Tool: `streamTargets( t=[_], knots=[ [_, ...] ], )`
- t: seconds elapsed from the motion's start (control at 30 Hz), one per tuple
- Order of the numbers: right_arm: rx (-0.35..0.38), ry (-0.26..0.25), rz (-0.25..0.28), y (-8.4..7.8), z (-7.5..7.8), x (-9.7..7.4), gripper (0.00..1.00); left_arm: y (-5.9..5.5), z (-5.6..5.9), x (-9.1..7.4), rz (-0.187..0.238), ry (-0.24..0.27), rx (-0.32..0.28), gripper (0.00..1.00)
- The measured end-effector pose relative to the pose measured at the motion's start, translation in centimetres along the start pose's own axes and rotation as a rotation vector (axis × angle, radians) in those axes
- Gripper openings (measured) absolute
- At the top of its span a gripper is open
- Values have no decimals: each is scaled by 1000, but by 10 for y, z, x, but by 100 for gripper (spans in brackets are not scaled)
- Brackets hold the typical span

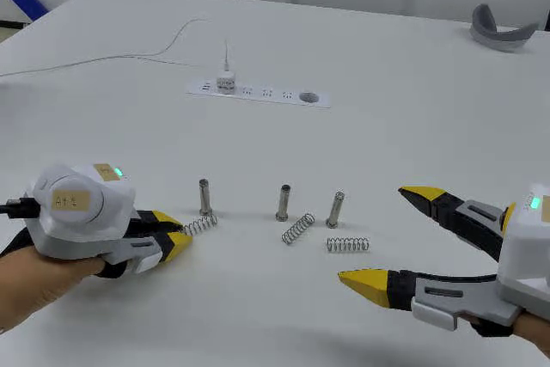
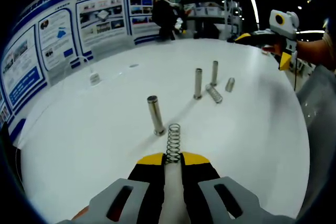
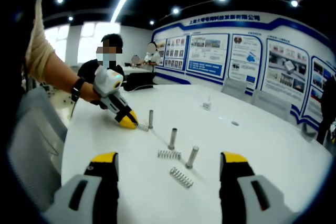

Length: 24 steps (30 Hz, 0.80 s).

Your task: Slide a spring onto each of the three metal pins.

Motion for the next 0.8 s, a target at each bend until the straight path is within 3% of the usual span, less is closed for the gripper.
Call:
streamTargets(
  t=[0.4, 0.63, 0.8],
  knots=[
    [0, 3, 2, 2, -1, 0, 80, 3, 1, -4, 21, -4, -28, 10],
    [-2, 30, -7, 2, -7, 0, 79, 6, 13, -9, 26, -33, -17, 9],
    [-8, 53, -16, 3, -11, 1, 76, 14, 27, -12, 46, -65, 4, 9]
  ],
)
Point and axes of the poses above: the centre of the closed fingertips' face, and the gripper's own axes: x roughly forward along the fingers, z roughly to its right, y roughly out of its top, the point moved 1 cm from there along -x, roughly backward along the fingers, and after that the axes turned 13 degrees about -y, right-handed, at the moved point
